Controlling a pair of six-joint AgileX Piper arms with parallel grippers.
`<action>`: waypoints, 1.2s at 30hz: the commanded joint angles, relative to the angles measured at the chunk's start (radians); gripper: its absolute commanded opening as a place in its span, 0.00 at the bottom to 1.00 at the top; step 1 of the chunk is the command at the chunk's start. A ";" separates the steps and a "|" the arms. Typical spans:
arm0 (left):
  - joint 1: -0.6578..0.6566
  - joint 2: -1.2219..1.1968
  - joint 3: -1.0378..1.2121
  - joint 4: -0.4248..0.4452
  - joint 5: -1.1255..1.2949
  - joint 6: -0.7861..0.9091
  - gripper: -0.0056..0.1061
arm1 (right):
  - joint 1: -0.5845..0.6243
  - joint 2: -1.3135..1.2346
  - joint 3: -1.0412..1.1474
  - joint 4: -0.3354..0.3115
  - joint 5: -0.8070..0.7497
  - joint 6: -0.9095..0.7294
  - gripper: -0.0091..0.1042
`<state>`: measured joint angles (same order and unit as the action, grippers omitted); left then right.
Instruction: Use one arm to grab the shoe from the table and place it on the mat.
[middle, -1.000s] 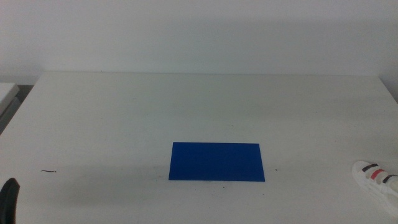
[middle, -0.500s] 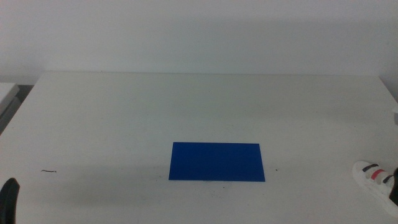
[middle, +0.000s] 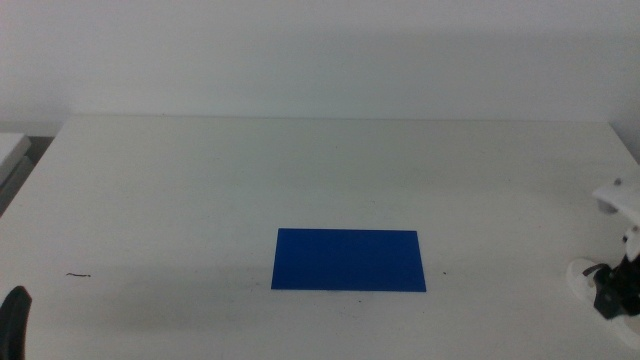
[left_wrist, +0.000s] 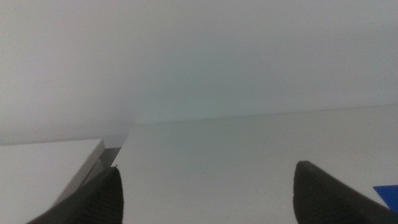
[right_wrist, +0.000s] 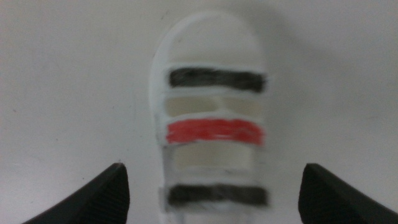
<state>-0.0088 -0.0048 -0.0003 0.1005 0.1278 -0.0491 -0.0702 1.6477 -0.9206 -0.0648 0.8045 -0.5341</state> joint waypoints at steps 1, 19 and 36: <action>0.000 0.005 0.000 -0.004 -0.012 -0.001 0.89 | -0.010 0.025 0.024 0.005 -0.038 0.004 0.66; 0.000 0.005 0.000 -0.004 -0.012 -0.001 0.89 | 0.615 0.246 -0.598 -0.003 0.270 0.210 0.06; 0.000 0.005 0.000 -0.004 -0.012 -0.001 0.89 | 0.758 0.478 -0.784 0.017 0.276 -0.481 0.06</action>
<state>-0.0088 -0.0048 -0.0003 0.1005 0.1278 -0.0491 0.6868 2.1176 -1.6979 -0.0472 1.0965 -0.9875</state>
